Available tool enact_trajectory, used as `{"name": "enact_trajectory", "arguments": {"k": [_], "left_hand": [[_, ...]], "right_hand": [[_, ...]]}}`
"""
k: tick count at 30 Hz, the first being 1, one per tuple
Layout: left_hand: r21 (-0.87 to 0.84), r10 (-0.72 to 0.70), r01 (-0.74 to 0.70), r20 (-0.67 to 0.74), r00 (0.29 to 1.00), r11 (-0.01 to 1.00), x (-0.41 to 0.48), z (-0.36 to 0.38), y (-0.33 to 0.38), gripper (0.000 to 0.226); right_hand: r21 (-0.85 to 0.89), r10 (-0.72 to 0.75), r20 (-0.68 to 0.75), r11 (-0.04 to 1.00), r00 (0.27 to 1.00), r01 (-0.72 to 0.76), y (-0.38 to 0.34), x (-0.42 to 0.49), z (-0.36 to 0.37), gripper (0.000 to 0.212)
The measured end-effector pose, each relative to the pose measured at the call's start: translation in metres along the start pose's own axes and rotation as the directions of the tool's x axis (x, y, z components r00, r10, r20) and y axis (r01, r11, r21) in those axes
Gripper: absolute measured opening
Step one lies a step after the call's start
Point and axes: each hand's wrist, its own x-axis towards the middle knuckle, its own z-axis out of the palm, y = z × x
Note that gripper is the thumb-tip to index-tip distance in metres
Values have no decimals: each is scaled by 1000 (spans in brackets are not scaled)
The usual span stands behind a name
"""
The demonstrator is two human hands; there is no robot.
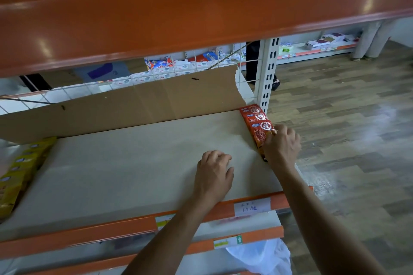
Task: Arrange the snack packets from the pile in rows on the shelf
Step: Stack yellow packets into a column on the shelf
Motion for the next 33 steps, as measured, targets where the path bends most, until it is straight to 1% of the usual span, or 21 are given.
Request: {"name": "enact_trajectory", "arguments": {"k": [2, 5, 8, 12, 17, 20, 24, 27, 29, 31, 33], "left_hand": [[0, -12, 12, 3, 1000, 1000, 0, -2, -1, 30], [15, -36, 36, -20, 999, 999, -2, -8, -8, 31], [38, -69, 70, -21, 997, 997, -7, -20, -19, 34], [74, -143, 147, -53, 988, 986, -21, -43, -46, 39], [117, -238, 251, -108, 965, 961, -56, -86, -97, 40], [146, -284, 307, -154, 946, 941, -86, -116, -135, 39], [156, -352, 384, -195, 915, 910, -132, -154, -190, 36], [163, -362, 418, -290, 886, 894, -172, -184, -231, 32], [163, -367, 441, -346, 863, 883, -199, -203, -257, 38], [165, -389, 472, -371, 843, 866, -224, -221, -281, 40], [149, -451, 526, -357, 818, 837, -246, -239, -301, 38]], "right_hand": [[-26, -53, -11, 998, 999, 53, -7, -6, -1, 30], [-43, -170, 7, 985, 985, 170, -25, -25, 2, 32], [9, -281, 49, 960, 959, 281, -47, -51, 9, 32], [93, -422, 161, 907, 892, 412, -80, -91, 28, 33], [134, -530, 308, 846, 790, 516, -130, -152, 55, 35], [176, -585, 356, 808, 729, 563, -163, -194, 69, 35], [228, -649, 373, 757, 663, 612, -207, -254, 91, 34], [292, -678, 384, 733, 626, 615, -242, -302, 108, 32], [331, -704, 377, 709, 602, 623, -266, -334, 119, 30], [378, -736, 359, 677, 574, 632, -287, -364, 132, 27], [413, -759, 355, 651, 546, 637, -306, -392, 144, 24]]}}
